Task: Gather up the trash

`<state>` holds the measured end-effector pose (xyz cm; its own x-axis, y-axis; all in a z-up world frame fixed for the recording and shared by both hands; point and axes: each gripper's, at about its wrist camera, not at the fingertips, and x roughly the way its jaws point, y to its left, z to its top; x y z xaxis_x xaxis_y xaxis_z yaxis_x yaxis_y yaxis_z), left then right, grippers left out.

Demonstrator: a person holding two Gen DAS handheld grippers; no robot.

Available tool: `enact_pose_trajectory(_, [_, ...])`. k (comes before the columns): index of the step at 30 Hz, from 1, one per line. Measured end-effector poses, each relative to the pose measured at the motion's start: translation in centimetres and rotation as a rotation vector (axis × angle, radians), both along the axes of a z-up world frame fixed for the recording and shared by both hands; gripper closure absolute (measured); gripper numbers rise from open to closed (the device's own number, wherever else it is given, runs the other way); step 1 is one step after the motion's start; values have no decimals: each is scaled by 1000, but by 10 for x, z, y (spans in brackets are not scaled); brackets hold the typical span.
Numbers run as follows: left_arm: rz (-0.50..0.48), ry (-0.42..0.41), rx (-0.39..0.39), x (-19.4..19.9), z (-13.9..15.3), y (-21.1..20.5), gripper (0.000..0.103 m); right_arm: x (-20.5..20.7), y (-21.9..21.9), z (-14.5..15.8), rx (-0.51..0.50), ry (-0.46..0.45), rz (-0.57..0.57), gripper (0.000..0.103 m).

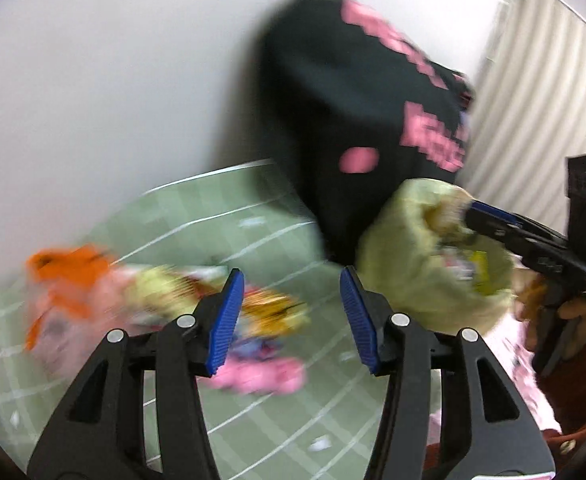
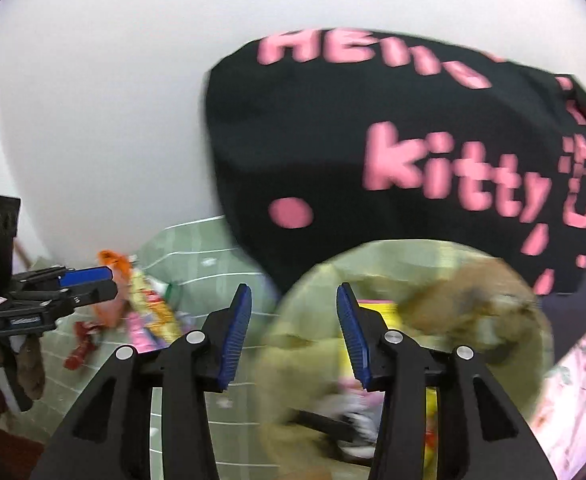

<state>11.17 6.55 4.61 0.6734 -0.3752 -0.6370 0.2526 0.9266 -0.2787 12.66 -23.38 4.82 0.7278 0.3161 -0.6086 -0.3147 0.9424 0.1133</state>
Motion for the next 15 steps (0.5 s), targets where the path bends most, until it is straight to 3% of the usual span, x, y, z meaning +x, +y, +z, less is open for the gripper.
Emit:
enact_pose_trajectory(4, [205, 65, -4, -21, -24, 68, 55, 5, 38, -10, -21, 27, 103, 61])
enact_pose_trajectory(9, [387, 133, -23, -53, -53, 127, 55, 9, 78, -21, -46, 54, 214, 61])
enact_pose_trajectory(12, [443, 164, -47, -66, -68, 148, 55, 11, 101, -28, -60, 67, 283, 61])
enact_pose_trajectory(15, [431, 198, -66, -72, -77, 152, 54, 12, 120, -35, -77, 87, 342, 61])
